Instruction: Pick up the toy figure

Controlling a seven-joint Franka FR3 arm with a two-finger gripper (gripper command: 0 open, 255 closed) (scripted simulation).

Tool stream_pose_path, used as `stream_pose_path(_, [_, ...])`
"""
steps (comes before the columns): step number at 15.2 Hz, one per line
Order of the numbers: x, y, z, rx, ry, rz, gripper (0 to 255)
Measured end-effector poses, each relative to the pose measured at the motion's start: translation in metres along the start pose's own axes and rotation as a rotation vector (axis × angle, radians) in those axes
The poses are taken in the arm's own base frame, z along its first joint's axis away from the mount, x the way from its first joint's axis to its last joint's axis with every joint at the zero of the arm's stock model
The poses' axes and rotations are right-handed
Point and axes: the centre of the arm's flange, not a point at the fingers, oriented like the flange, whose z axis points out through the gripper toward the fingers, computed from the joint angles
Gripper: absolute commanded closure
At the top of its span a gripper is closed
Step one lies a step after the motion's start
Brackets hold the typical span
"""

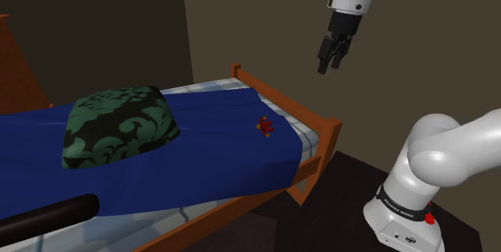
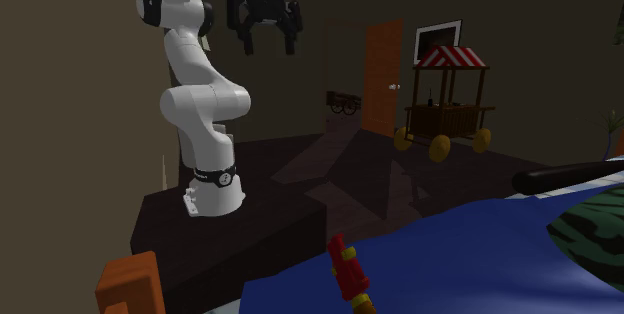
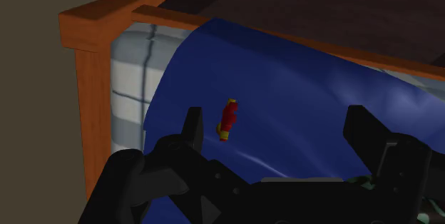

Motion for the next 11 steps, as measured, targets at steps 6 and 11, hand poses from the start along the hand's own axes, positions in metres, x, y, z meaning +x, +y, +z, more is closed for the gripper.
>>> stream_pose_path(6, [0.042,0.007,0.038,0.019,-0.037,0.046,0])
stream_pose_path(11, [0.090,0.014,0.091,0.042,-0.082,0.103,0])
